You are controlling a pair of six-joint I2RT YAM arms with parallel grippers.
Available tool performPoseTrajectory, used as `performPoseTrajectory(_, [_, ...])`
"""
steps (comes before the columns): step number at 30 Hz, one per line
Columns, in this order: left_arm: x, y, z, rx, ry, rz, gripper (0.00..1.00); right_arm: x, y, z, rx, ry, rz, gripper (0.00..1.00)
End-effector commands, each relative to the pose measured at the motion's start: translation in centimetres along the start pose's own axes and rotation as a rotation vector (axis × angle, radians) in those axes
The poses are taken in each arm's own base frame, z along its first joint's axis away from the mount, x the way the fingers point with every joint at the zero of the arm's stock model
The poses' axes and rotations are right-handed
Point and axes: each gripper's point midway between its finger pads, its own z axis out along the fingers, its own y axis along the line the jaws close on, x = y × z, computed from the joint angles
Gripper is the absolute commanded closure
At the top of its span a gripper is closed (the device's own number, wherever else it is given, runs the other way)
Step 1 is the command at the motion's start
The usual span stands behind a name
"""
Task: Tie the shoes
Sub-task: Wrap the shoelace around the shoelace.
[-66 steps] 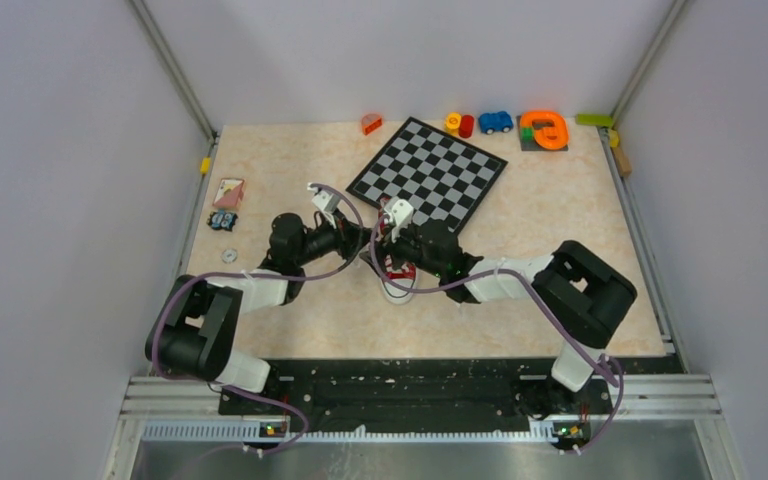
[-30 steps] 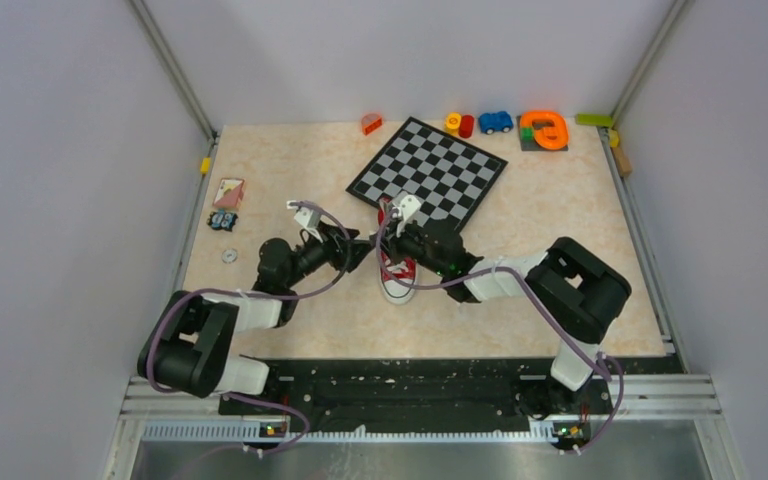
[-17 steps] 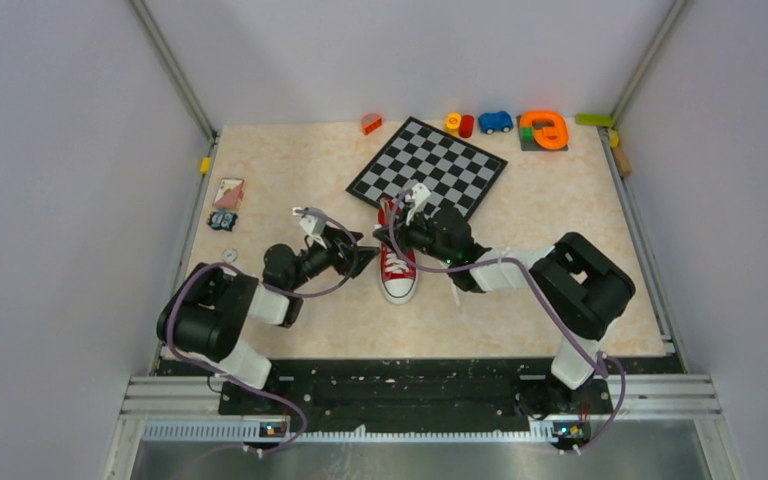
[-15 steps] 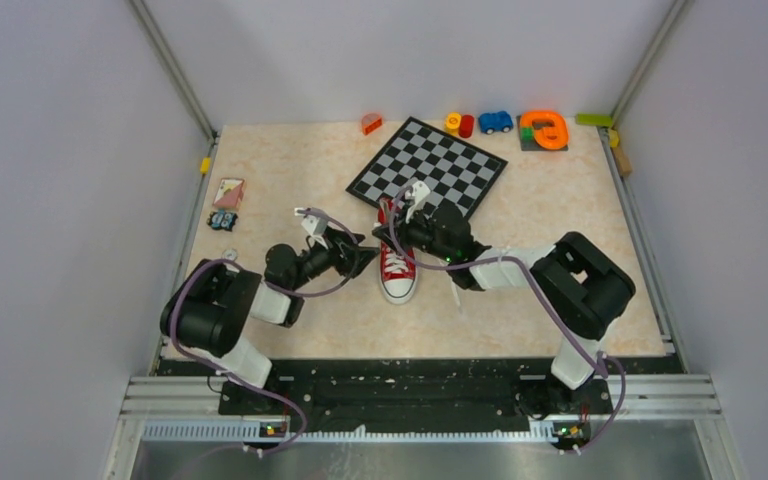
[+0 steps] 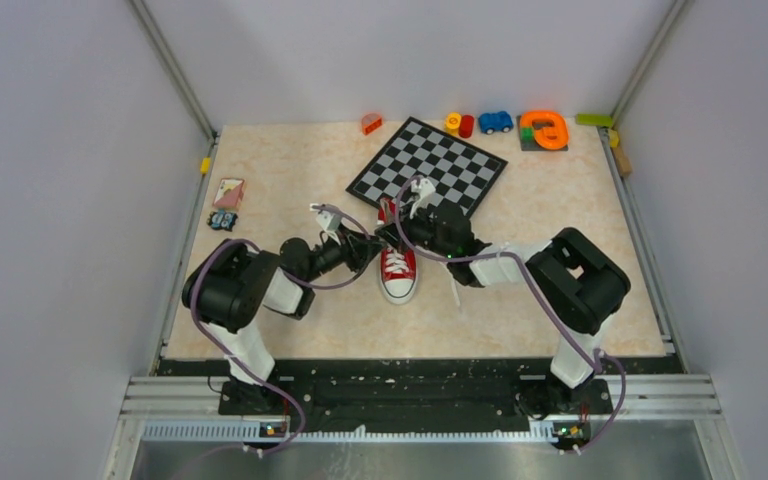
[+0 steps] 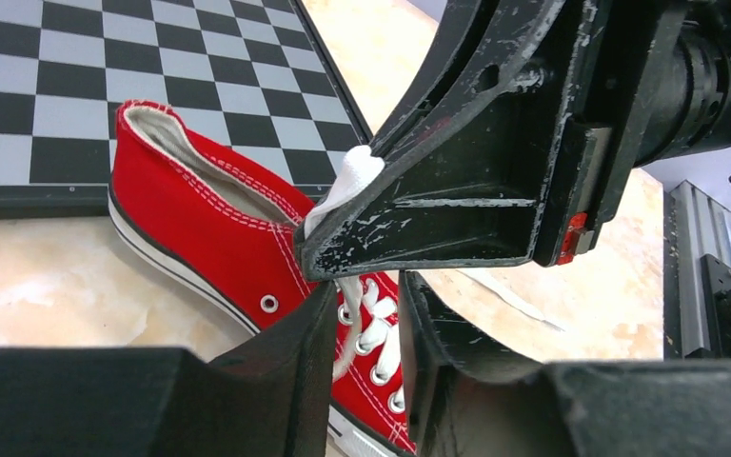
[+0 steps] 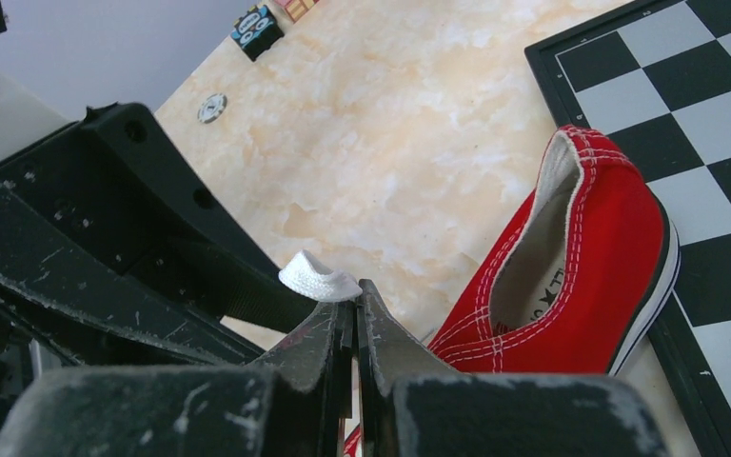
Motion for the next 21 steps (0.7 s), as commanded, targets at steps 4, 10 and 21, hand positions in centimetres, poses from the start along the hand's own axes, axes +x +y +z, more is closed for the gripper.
performPoseTrajectory(4, [-2.1,-0.5,0.8,-0.013,-0.080,0.087,0.69,-3.2,0.4,0.5,-0.045,-0.095,0.047,1.00])
performPoseTrajectory(10, [-2.0,-0.5,0.7,-0.137,-0.105,0.112,0.61,-3.3,0.1,0.5,-0.036,-0.092,0.056,1.00])
performPoseTrajectory(21, [-6.5,1.2,-7.1,-0.592,-0.043,0.113,0.01,-3.6,0.4,0.1,-0.048,-0.107,0.056,1.00])
